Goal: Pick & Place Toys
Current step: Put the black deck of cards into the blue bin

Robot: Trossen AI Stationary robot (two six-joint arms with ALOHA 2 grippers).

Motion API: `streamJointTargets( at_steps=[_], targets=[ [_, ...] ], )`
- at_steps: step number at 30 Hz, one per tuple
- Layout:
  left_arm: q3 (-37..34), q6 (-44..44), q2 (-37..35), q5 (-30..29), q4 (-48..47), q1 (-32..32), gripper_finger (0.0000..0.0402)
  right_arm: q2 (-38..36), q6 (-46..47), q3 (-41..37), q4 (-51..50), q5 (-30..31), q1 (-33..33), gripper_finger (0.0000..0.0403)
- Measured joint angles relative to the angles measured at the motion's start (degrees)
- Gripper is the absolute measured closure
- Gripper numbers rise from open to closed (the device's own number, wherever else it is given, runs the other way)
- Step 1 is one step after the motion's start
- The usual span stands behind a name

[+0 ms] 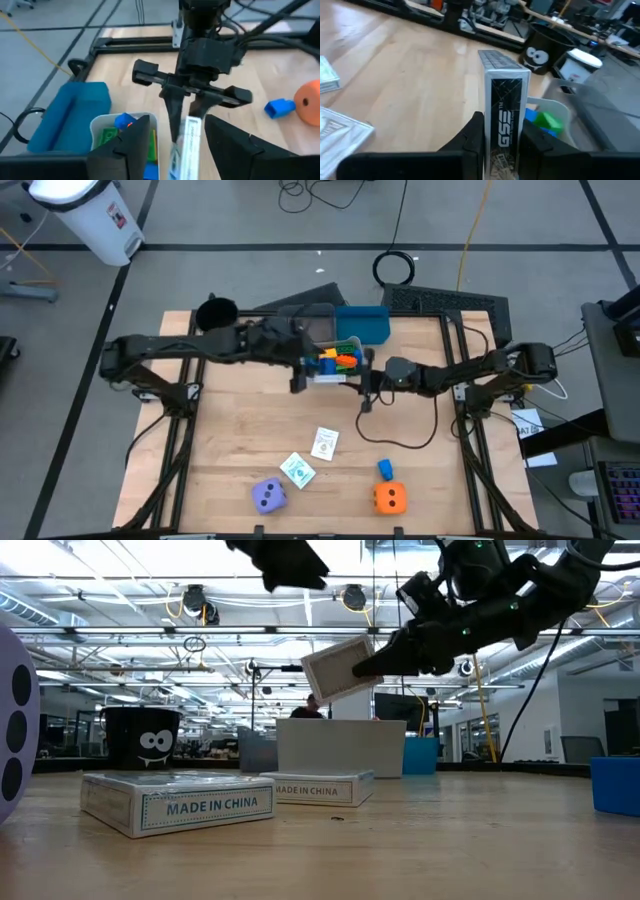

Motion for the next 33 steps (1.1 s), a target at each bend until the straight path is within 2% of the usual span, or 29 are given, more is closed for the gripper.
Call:
streamJointTargets(
  at_steps=[6,9,12,15,19,24,33],
  targets=[
    [-0.04,-0.6,-3.39,0.26,-2.01,1.37,0.0198,-5.51,1.28,1.29,-1.07,-1.34,-7.42,0.0345],
    [-0.35,-0.61,-2.29,0.33,-3.19,1.81,0.0198,-6.3,3.65,3.57,-3.99,-7.79,-14.36,0.0345],
    [-1.52,-0.3,-1.17,-0.1,-1.98,2.09,0.0197,-5.17,5.53,5.91,-9.52,-12.16,-21.67,0.0345],
    [-2.29,-0.54,0.34,-2.69,-1.52,2.43,0.0197,-4.32,8.02,8.49,-16.66,-11.64,-28.31,0.0345],
    [-2.44,-2.13,1.59,-4.71,-1.49,3.07,0.0197,-4.47,19.31,14.67,-27.94,-11.81,-34.47,0.0345],
    [-2.46,-2.23,2.49,-5.03,0.58,3.64,0.0197,-3.9,23.3,18.15,-34.78,-11.85,-37.25,0.0345],
    [-2.42,-2.18,2.45,-5.06,3.17,3.67,0.0197,5.07,26.6,17.93,-32.66,-12.17,-35.92,0.0335]
  ],
)
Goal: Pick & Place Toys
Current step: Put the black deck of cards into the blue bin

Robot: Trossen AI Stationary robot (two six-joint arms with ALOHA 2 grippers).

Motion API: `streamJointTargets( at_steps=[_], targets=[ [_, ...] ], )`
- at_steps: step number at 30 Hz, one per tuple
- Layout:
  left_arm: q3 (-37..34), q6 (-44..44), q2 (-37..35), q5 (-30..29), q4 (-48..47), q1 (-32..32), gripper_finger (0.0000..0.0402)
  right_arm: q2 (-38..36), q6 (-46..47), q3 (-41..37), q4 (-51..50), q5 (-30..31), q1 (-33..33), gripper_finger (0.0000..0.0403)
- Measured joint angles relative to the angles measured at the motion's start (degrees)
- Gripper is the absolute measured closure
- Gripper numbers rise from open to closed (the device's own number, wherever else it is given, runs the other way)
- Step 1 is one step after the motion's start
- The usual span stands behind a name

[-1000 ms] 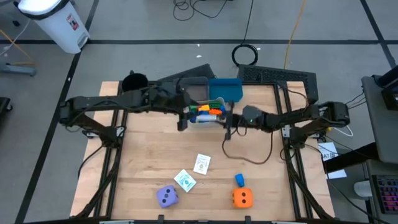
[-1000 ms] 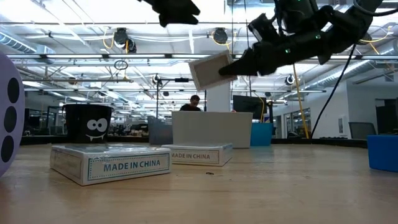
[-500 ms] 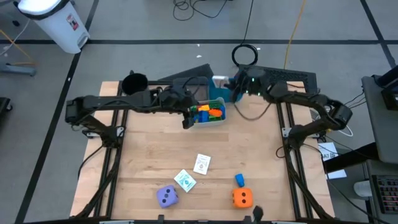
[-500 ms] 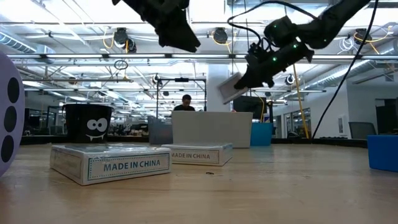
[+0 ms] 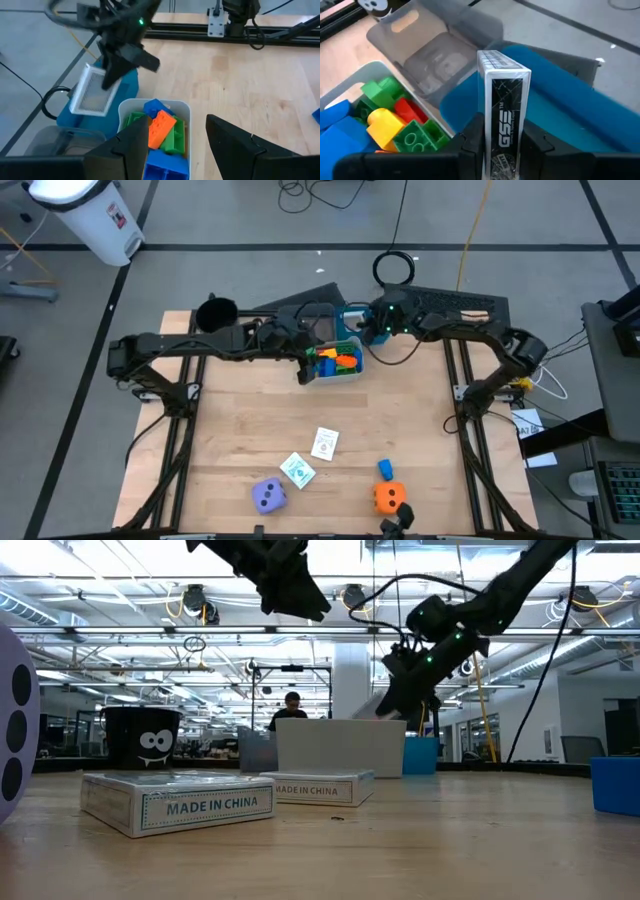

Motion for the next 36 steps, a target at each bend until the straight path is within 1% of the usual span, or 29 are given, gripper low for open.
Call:
streamJointTargets(
  at_steps=[5,11,17,21,24,29,36],
  targets=[
    [0.0,-0.1,0.0,-0.01,-0.26,0.0,0.0197,3.26,1.27,-0.02,1.41,0.04,0.33,0.0328],
    [0.0,-0.32,0.0,-0.01,-0.27,0.0,0.0197,4.78,1.17,-0.02,1.83,0.3,0.35,0.0328],
    [0.0,-0.59,0.0,-0.01,-0.28,0.0,0.0197,6.04,1.0,-0.03,1.65,0.61,0.35,0.0315],
    [0.0,-1.57,0.0,0.0,-0.3,-0.02,0.0197,6.65,0.46,-0.04,1.93,4.72,0.48,0.0308],
    [0.0,-1.82,0.0,0.01,-0.33,-0.02,0.0197,6.56,0.36,-0.04,2.34,6.45,0.58,0.03],
    [0.0,-1.66,0.0,-0.01,-0.35,-0.06,0.0197,6.56,-2.29,-0.04,2.37,6.29,0.83,0.0268],
    [0.0,-1.73,0.0,0.01,-0.35,-0.06,0.0197,5.25,-2.38,-0.04,3.28,7.05,0.85,0.0196]
  ],
)
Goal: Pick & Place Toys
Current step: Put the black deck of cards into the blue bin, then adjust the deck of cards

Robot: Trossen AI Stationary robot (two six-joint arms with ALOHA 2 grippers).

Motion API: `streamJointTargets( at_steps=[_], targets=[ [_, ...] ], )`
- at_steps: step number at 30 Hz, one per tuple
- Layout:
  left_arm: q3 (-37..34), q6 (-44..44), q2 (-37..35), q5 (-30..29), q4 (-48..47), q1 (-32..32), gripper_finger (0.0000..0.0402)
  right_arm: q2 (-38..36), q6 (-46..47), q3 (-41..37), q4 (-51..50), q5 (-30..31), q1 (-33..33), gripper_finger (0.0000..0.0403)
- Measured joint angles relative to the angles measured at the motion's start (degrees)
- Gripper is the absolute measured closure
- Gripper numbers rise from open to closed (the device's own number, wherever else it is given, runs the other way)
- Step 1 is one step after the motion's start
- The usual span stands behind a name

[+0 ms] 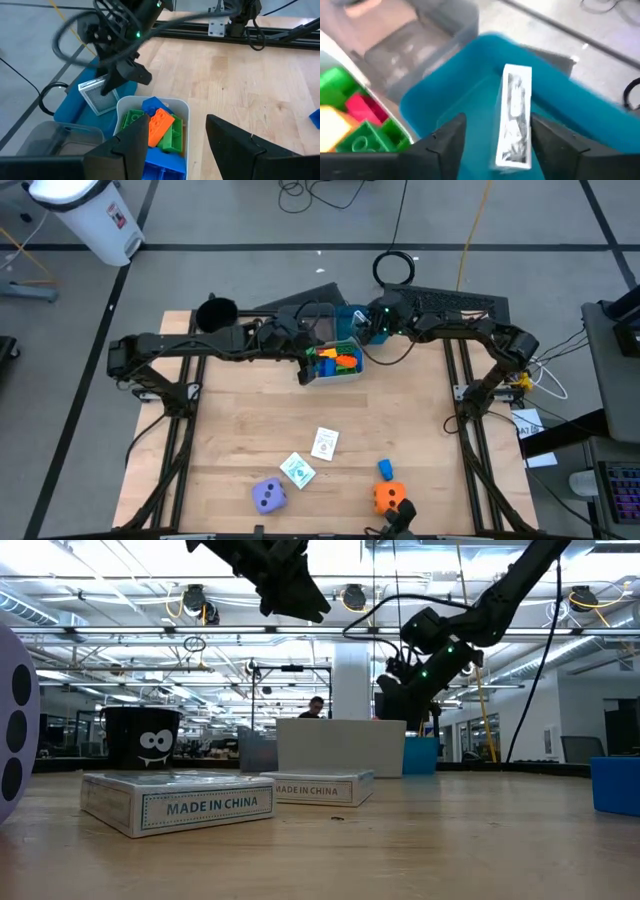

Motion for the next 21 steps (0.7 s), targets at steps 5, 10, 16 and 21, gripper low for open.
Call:
streamJointTargets(
  at_steps=[5,10,16,21],
  targets=[
    [0.0,-0.07,0.0,0.0,-0.04,0.0,0.0197,-2.21,-1.3,-0.04,-0.18,3.76,0.11,0.0163],
    [0.0,-0.15,0.0,0.03,-0.07,0.0,0.0197,-4.47,-1.35,-0.04,-0.56,5.45,0.15,0.0152],
    [0.0,-2.34,0.0,0.06,-0.84,0.0,0.0197,-7.43,-3.45,-0.04,-2.45,5.2,0.38,0.0155],
    [0.04,-7.11,0.61,1.21,-3.18,-0.19,0.0197,-12.65,-6.87,-0.04,-6.7,5.1,3.75,0.0161]
  ],
)
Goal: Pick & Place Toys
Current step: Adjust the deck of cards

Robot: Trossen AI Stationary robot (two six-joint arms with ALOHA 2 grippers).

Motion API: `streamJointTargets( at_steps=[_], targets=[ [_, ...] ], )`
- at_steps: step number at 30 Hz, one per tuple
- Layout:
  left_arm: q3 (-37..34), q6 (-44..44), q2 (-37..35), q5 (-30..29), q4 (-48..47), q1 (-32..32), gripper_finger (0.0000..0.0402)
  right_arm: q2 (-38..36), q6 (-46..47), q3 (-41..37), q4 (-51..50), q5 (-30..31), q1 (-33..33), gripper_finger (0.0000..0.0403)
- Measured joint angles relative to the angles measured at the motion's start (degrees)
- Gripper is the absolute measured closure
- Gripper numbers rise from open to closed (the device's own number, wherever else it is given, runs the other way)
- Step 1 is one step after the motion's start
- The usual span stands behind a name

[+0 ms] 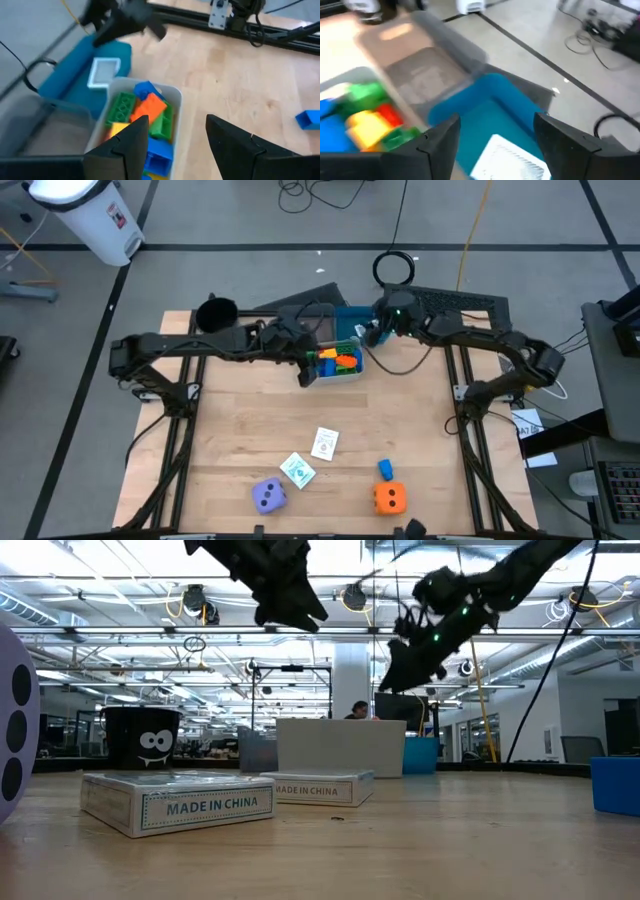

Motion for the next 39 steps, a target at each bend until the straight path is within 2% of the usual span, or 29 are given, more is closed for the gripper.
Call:
streamJointTargets(
  at_steps=[10,16,19,25,31,34,39],
  targets=[
    [0.0,-2.06,7.21,4.99,-0.47,-4.87,0.0197,-11.3,-1.09,0.02,-10.9,-0.09,15.85,0.0173],
    [0.0,-1.53,11.27,19.86,-2.13,-10.81,0.0197,-15.5,0.23,0.04,-18.84,0.0,23.56,0.0181],
    [0.0,0.59,13.09,23.13,-5.4,-15.32,0.0197,-16.7,2.96,0.04,-21.29,0.06,26.13,0.0185],
    [0.0,4.98,17.39,22.23,-14.65,-25.68,0.0197,-18.04,6.65,-2.41,-20.48,0.15,30.99,0.0193],
    [0.0,7.04,21.54,14.68,-15.51,-33.27,0.0197,-19.36,6.44,-6.59,-11.73,0.39,36.02,0.0193],
    [0.12,7.45,23.47,12.0,-12.65,-34.79,0.0204,-20.3,5.87,-7.76,-7.87,0.35,38.3,0.0193],
    [0.29,6.05,26.04,4.99,-9.19,-33.95,0.0239,-21.85,5.38,-9.15,-4.95,0.43,40.81,0.0193]
  ],
)
